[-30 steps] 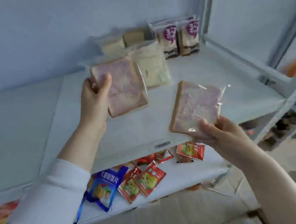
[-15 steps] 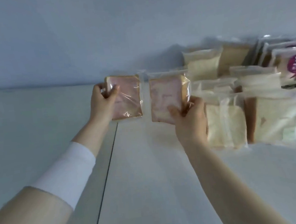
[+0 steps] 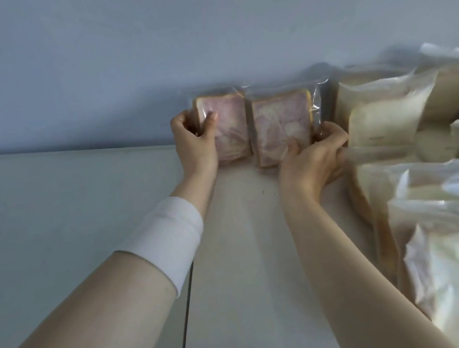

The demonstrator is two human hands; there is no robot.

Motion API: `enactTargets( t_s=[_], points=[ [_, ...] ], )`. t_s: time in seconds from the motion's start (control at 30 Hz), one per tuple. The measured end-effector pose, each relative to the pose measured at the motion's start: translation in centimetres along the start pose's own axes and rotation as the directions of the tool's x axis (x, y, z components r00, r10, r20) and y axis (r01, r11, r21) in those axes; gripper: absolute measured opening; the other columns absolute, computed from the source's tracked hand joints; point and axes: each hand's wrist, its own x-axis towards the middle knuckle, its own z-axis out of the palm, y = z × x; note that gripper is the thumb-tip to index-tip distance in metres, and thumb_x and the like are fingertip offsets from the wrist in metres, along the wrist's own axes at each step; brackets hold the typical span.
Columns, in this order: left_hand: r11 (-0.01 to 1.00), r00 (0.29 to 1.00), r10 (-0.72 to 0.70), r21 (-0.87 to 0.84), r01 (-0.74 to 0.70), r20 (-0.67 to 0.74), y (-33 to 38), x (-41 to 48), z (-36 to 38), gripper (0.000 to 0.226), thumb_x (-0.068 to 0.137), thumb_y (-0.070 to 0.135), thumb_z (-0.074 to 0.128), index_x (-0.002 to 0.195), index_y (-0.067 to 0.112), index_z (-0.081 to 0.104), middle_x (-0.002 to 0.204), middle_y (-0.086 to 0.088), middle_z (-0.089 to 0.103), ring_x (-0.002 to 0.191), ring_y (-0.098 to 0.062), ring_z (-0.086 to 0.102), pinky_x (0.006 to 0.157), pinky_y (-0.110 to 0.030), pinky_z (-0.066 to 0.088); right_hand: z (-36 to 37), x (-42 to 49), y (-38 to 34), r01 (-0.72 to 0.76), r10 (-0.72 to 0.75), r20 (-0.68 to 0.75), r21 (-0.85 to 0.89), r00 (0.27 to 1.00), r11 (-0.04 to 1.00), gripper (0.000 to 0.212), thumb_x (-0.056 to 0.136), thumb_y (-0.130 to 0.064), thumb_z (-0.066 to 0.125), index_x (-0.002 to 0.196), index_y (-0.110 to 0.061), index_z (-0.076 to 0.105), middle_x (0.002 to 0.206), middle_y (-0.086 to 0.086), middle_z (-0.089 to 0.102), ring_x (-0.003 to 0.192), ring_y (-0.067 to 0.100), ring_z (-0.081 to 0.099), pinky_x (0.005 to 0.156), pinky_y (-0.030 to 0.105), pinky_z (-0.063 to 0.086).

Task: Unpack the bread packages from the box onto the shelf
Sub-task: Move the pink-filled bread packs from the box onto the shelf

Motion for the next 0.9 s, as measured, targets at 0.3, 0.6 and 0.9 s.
enactTargets(
  t_s=[0.3,0.6,0.9],
  points=[
    [0.99,0.992,0.125,0.066,-0.124,-0.002,-1.3,1.1,1.4,0.04,0.081,0.021,0.069,0.111,0.001,0.053,0.101,-0.007,0.048,0.079,-0.008,0.046,0.075,-0.013,0.038,4.3,1.1,0.6,0.169,-0.197,-0.335,-0.11,0.921,0.979,0.041,0.068,0.017,0.05,0.106,0.005,0.06,0.104,0.024,0.06,0.092,0.045,0.054,0.081,0.032,0.029],
    [0.907,0.975,0.164,0.366,-0.208,0.149,1.7,-2.9,-2.5,0.065,0.087,0.024,0.063,0.138,-0.001,0.033,0.14,-0.018,0.041,0.13,-0.029,0.041,0.11,-0.035,0.029,0.0,-1.5,0.1,0.262,-0.212,0.174,-0.348,0.962,0.9,0.067,0.094,-0.007,0.042,0.148,-0.005,0.003,0.157,0.01,0.007,0.144,0.028,0.007,0.112,0.031,0.01],
    [0.095,0.544,0.224,0.537,-0.838,0.809,7.4,-11.7,-12.0,0.049,0.089,0.024,0.055,0.134,0.01,0.04,0.139,-0.012,0.042,0.131,-0.029,0.035,0.103,-0.04,0.028,-12.6,-10.7,-2.0,0.541,-0.302,0.465,-0.562,0.832,0.626,0.063,0.096,-0.016,0.041,0.148,-0.014,0.007,0.157,0.012,0.0,0.144,0.033,-0.005,0.116,0.046,0.012]
  ],
)
